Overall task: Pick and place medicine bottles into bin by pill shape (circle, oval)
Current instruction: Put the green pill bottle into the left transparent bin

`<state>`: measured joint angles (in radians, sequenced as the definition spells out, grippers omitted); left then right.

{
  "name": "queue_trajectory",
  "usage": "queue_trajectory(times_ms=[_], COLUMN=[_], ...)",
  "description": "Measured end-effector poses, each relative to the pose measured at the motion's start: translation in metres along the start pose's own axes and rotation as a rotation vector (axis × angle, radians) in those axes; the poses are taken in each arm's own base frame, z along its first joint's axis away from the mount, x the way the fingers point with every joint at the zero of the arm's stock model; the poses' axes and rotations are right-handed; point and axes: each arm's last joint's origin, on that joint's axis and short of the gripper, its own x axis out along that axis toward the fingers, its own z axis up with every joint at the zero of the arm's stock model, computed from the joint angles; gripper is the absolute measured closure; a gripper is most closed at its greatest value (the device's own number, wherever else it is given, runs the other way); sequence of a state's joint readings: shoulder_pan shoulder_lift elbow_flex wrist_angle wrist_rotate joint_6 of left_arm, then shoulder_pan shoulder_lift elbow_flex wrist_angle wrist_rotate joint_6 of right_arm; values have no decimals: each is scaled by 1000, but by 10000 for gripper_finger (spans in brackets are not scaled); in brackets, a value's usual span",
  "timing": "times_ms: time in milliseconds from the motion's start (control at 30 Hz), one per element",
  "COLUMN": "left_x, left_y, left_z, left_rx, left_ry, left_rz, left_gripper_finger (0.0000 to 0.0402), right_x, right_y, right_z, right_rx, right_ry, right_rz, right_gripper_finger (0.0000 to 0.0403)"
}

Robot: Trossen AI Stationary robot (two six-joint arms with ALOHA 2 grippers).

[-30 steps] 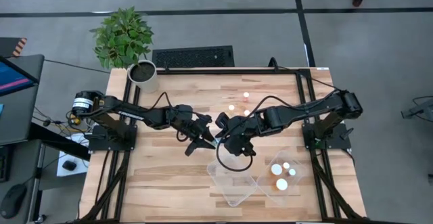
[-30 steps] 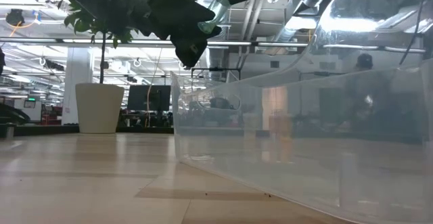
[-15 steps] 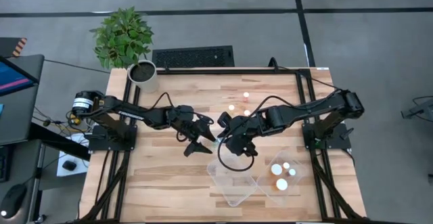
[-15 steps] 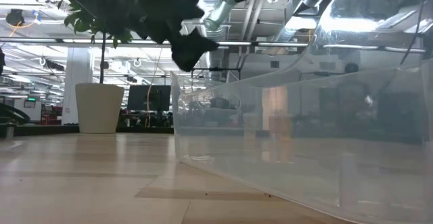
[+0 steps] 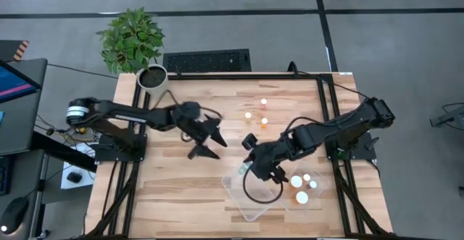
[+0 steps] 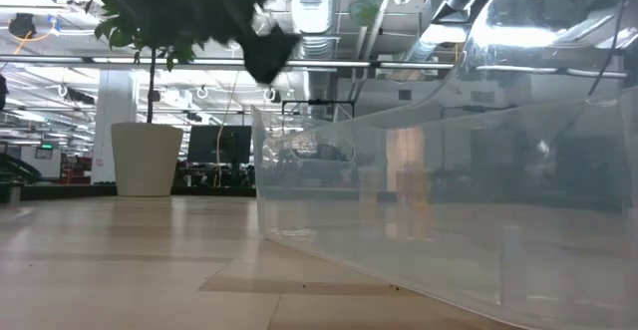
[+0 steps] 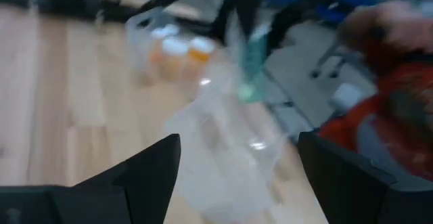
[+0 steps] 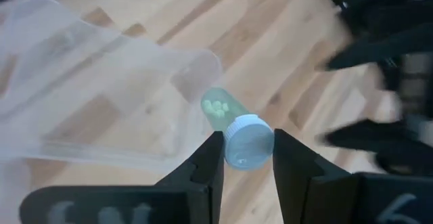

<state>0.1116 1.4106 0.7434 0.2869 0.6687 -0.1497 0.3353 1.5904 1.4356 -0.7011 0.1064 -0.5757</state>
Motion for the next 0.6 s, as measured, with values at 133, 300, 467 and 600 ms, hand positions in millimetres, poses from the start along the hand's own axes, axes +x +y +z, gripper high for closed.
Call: queue_trajectory(times_ms=[133,300,467,600], left_x=[-38,-100,-158,-196], left_y=[-24,-70,-116,-143], left_z=[29,55,59,52], left_rx=[109,303,409,379], left_ry=[-132,-330,-550,-730], left_rz=[-35,28,234,387], left_gripper_finger=[109,109,109,109], right_x=[0,19,55,71], right_y=[5,9,16,17], right_z=[3,0,-4,-2], right_rx=[22,56,16,13], right_ry=[-8,52,153,218], right_rz=[4,29,57,77], right_gripper_finger=[294,294,294,294])
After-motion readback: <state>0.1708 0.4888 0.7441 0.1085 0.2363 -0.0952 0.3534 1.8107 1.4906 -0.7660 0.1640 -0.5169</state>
